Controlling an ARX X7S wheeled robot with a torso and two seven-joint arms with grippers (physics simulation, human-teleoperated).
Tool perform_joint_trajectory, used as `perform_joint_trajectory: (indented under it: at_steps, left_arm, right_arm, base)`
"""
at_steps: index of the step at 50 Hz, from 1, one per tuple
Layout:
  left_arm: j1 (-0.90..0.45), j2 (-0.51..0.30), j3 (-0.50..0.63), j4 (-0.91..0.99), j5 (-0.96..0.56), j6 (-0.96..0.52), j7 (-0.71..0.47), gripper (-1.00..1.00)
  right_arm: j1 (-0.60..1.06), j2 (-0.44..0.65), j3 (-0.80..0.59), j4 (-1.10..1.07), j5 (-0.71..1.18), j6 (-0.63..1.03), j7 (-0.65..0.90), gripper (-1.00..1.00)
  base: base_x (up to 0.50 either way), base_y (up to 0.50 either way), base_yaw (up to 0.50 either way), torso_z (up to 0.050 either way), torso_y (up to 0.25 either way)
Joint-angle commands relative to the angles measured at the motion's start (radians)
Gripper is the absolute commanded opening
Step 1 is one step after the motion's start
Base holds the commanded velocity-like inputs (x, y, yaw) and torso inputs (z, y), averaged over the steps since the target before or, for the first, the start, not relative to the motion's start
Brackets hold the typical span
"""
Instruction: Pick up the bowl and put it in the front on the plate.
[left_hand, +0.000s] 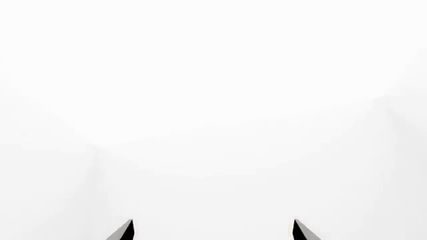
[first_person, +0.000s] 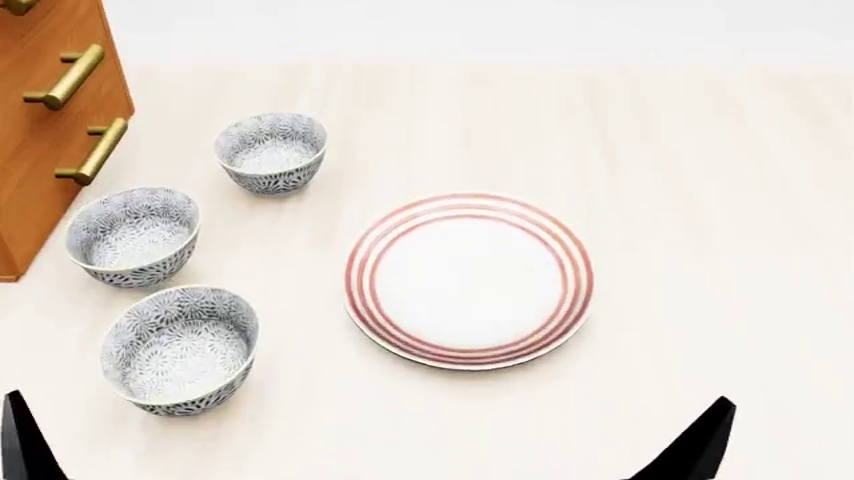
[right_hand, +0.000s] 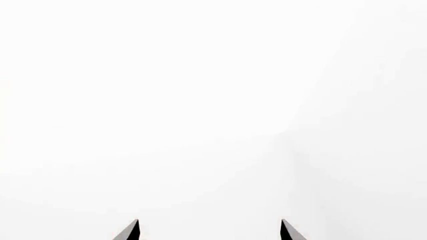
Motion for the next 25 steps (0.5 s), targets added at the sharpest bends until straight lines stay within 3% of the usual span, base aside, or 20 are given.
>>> perform_joint_trajectory:
  at_steps: [1, 25]
  left_arm:
    - [0.008, -0.016, 0.01, 0.035, 0.01, 0.014, -0.023, 1.0]
    - [0.002, -0.038, 0.039, 0.017, 0.008, 0.005, -0.053, 1.0]
  right_arm:
    - [-0.009, 0.019, -0.015, -0.028, -0.014, -0.033, 0.032, 1.0]
    - [-0.016, 0.057, -0.061, -0.016, -0.031, -0.026, 0.049, 1.0]
  base:
    - [0.5, 0.0, 0.0, 0.0, 0.0]
    - [0.5, 0.0, 0.0, 0.0, 0.0]
